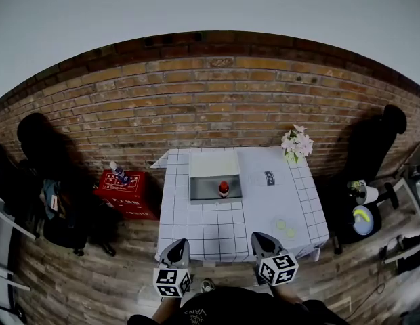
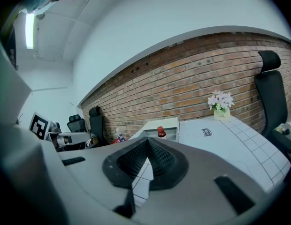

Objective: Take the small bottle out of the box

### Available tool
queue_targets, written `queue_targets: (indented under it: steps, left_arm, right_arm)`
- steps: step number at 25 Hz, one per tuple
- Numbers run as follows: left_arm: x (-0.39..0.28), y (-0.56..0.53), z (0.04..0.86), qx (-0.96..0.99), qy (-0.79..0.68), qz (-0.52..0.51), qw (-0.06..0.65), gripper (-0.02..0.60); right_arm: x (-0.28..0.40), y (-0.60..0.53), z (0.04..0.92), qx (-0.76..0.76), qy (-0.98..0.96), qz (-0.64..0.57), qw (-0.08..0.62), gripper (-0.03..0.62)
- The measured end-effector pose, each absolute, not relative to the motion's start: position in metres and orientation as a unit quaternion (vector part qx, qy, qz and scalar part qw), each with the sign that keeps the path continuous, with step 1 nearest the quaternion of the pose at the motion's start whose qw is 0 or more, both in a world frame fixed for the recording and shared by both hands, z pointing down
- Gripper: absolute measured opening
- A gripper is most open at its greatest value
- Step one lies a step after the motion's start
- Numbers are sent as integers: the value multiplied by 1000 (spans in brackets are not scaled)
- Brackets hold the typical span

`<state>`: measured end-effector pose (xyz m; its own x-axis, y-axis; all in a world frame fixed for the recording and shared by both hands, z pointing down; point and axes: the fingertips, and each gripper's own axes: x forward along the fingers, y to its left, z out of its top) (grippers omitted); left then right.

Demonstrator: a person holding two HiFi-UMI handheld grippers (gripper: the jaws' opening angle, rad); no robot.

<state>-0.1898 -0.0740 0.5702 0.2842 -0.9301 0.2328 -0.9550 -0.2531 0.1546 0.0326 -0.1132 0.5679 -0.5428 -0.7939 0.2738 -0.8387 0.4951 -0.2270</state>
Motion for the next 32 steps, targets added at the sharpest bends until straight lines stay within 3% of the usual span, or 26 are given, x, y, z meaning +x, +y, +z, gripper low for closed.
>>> queue_targets:
  steps: [13, 32]
  left_arm:
    - [-219, -115, 580, 830, -537, 63, 138, 12]
    - [-186, -181, 586, 829, -537, 86, 129, 12]
  right_arm:
    - [3, -126, 580, 527, -827, 189, 52, -2]
    - [24, -186, 579, 512, -835, 193, 63, -2]
